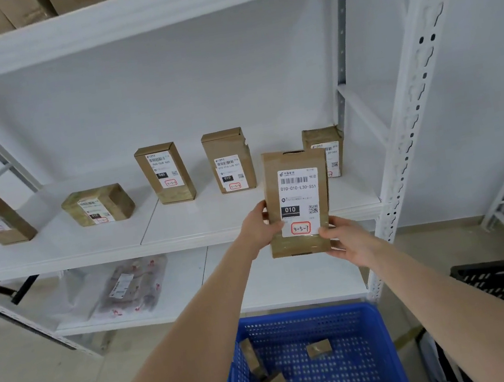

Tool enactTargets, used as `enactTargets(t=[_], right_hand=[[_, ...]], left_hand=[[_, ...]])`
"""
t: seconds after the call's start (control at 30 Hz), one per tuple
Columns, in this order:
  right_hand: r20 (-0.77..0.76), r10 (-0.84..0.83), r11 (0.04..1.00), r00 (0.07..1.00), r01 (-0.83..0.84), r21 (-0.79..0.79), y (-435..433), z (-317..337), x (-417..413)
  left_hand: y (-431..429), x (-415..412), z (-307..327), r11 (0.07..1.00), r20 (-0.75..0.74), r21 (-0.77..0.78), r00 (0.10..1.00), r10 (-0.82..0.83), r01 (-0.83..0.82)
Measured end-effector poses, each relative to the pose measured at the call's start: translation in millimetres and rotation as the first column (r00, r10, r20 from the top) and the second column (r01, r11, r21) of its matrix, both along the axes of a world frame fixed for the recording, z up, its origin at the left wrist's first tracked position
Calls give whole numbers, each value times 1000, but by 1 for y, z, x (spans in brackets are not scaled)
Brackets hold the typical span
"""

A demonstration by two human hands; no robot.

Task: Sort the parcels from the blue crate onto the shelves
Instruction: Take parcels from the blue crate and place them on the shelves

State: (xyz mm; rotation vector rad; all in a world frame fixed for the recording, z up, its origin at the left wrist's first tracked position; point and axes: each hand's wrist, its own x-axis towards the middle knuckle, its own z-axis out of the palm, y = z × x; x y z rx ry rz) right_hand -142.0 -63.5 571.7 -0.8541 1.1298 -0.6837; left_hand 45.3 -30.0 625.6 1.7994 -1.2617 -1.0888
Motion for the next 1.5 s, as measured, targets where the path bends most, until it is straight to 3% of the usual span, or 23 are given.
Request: enactTargets(t=[0.3, 0.6, 0.9, 1.07, 1.2, 1.37, 1.5], right_hand=[[-116, -43, 993, 992, 30, -113, -13, -7, 6], [-133, -73, 988, 988, 53, -145, -24, -13, 49], [-246, -155, 943, 957, 69, -326, -54, -12, 129], [-240, -145, 912, 960, 35, -409, -64, -4, 182], [-323, -111, 891, 940, -50, -452, -74, -9, 216], [-417, -41, 876, 908, -169, -453, -79, -21, 247], [-484, -1, 856, 875, -249, -453, -80, -28, 262]], left_hand=[[-19, -6, -9, 995, 175, -16, 980, -97, 101], [-34, 34, -18, 995, 243, -64, 968, -61, 79], [-61, 104, -9, 997, 101, -73, 994, 45, -38], [-63, 150, 11, 975, 47, -194, 991, 122, -111], [-67, 182, 23, 932, 20, -308, 978, 209, -193], [-70, 213, 28, 892, 235, -419, 928, 289, -172], [-73, 230, 21, 895, 284, -420, 915, 286, -150]])
